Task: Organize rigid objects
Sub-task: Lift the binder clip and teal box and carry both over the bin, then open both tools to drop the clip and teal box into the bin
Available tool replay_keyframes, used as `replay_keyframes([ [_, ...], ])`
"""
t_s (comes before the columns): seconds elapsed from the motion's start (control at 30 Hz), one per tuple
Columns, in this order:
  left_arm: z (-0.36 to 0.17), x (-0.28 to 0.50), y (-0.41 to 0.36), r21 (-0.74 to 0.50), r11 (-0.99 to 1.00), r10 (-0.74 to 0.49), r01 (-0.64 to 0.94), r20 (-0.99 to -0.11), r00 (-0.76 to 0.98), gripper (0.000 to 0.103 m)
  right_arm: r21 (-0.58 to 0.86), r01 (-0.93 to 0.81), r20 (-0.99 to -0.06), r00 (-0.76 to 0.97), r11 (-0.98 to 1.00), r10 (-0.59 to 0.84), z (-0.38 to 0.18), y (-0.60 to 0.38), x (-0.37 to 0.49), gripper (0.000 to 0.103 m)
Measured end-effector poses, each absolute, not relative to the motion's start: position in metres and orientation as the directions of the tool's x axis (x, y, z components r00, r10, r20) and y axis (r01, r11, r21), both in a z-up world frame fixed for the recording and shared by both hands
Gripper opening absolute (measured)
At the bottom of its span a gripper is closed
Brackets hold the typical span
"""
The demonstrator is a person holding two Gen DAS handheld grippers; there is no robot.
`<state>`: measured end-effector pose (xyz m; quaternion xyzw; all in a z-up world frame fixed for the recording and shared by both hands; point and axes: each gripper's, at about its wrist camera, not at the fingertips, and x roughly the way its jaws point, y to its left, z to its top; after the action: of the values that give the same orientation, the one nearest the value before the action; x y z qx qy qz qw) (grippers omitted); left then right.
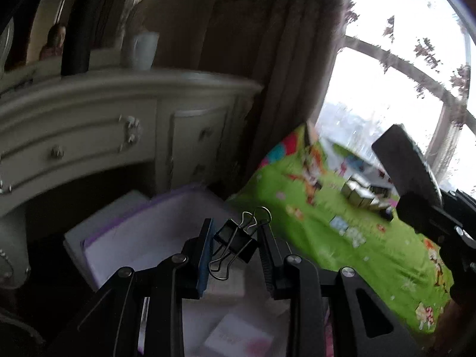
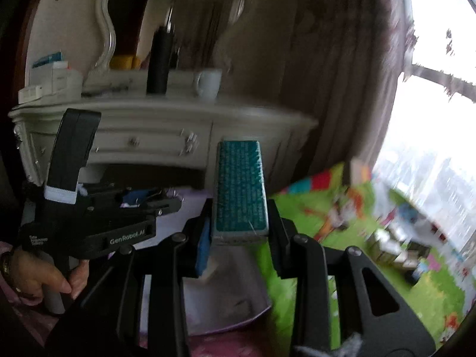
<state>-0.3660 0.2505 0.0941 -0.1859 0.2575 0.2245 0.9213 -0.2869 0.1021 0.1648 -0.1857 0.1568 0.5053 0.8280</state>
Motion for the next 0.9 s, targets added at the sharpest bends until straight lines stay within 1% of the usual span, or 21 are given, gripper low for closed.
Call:
replay_keyframes([
  [0.13, 0.072, -0.364, 0.258, -0.202, 0.818, 0.313, -0.539, -0.630, 0.711, 0.030, -0.124, -0.912, -0.551, 0.391, 0.391, 0.737, 0.144, 0.121, -0.282, 0.037],
  [0.2, 0.058, -0.365, 0.263, -0.200, 0.808, 0.302, -0.554, -0.667, 0.681, 0.030, -0.120, -0.917, -0.581, 0.375, 0.380, 0.722, 0.134, 0.129, -0.281, 0.037],
  [0.23, 0.049, -0.364, 0.267, -0.203, 0.803, 0.287, -0.560, -0.693, 0.662, 0.030, -0.108, -0.925, -0.615, 0.349, 0.363, 0.707, 0.125, 0.136, -0.280, 0.037],
  [0.37, 0.026, -0.364, 0.276, -0.208, 0.786, 0.255, -0.582, -0.749, 0.611, 0.030, -0.084, -0.939, -0.683, 0.297, 0.333, 0.667, 0.096, 0.149, -0.281, 0.037],
  [0.57, 0.006, -0.361, 0.281, -0.193, 0.776, 0.228, -0.601, -0.802, 0.552, 0.030, -0.064, -0.955, -0.753, 0.237, 0.290, 0.613, 0.063, 0.159, -0.288, 0.037],
  [0.8, -0.010, -0.356, 0.283, -0.177, 0.769, 0.203, -0.615, -0.844, 0.496, 0.031, -0.018, -0.960, -0.777, 0.190, 0.280, 0.600, 0.050, 0.162, -0.287, 0.037],
  [0.83, -0.011, -0.355, 0.284, -0.170, 0.766, 0.203, -0.619, -0.851, 0.485, 0.033, -0.006, -0.961, -0.778, 0.179, 0.278, 0.602, 0.049, 0.162, -0.287, 0.038],
  [0.87, -0.012, -0.353, 0.285, -0.156, 0.762, 0.209, -0.629, -0.859, 0.467, 0.037, 0.010, -0.961, -0.781, 0.166, 0.278, 0.602, 0.047, 0.162, -0.286, 0.043],
  [0.9, -0.014, -0.352, 0.286, -0.141, 0.754, 0.219, -0.642, -0.867, 0.447, 0.055, 0.024, -0.960, -0.780, 0.157, 0.279, 0.605, 0.047, 0.161, -0.284, 0.047],
])
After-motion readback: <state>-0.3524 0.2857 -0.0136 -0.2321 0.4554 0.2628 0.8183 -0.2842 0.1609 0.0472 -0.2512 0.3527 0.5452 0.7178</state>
